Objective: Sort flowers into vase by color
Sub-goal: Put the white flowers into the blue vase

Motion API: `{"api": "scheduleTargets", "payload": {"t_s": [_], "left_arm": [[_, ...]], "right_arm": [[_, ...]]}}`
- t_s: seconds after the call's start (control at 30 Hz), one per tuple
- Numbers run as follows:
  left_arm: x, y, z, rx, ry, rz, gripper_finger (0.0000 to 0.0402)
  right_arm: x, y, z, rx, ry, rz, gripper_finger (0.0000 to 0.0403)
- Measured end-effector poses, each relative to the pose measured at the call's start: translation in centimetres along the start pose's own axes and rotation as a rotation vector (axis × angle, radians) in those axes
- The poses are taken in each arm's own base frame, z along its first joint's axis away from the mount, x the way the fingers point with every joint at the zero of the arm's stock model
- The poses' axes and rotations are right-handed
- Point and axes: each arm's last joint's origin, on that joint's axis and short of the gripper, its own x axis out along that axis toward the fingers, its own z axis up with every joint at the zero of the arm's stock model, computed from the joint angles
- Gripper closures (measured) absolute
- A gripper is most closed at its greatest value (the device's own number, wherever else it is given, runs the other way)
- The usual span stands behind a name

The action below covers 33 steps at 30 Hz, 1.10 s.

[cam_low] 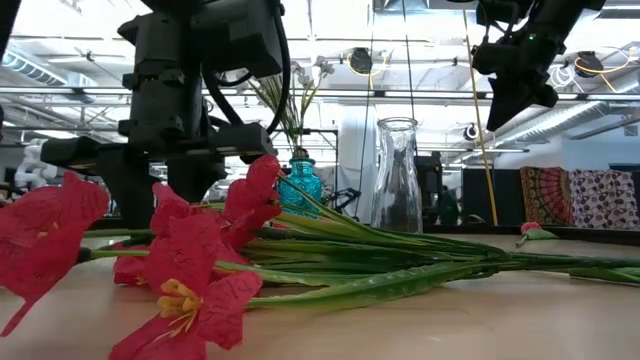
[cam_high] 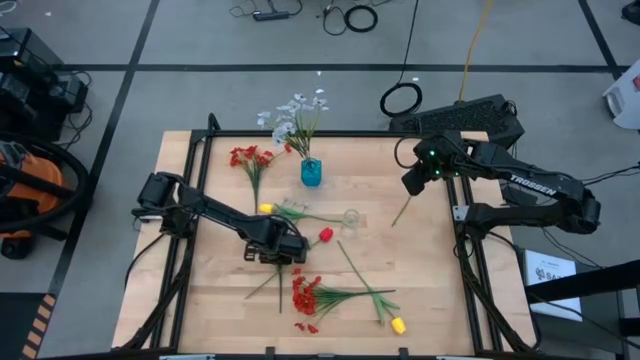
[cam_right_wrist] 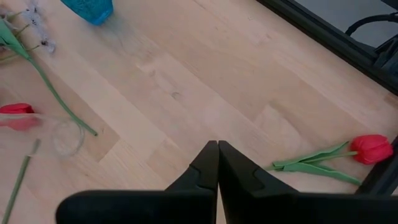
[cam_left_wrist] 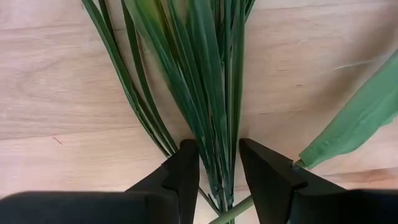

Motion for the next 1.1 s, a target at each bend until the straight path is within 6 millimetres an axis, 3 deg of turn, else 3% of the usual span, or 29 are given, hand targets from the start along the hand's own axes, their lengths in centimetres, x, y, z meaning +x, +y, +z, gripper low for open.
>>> {"api": "scheduleTargets", "payload": {"t_s": [0.17,0.4,0.53,0.67,0.9,1.1], "left_arm": [[0.0,0.0,0.0,-0.025,0.006,0.004,0.0283],[0.1,0.2,-0.6,0.002,-0.023,0.009,0.0383],[-0.2,0.5,-1.0,0.009,-0.040,0.018,0.0388],[-1.4,1.4,-1.3,-0.021,-0.102,0.033,0.0390],[-5.8,4.5,-2.3,-0.115,-0.262,0.068,0.0391],[-8.9,5.9,-2.9,-0.125,-0.419,-0.077,0.0392]], "right_arm": [[0.0,0.0,0.0,0.000,-0.002,0.001,0.0403],[0.0,0.0,0.0,0.000,-0.001,0.000,0.0403],[0.0,0.0,0.0,0.000,0.000,0.000,0.0403],[0.0,0.0,0.0,-0.001,0.005,-0.002,0.0403],[0.0,0.0,-0.1,-0.001,0.007,-0.003,0.0403],[0.0,0.0,0.0,-0.001,0.004,-0.002,0.0403]]}}
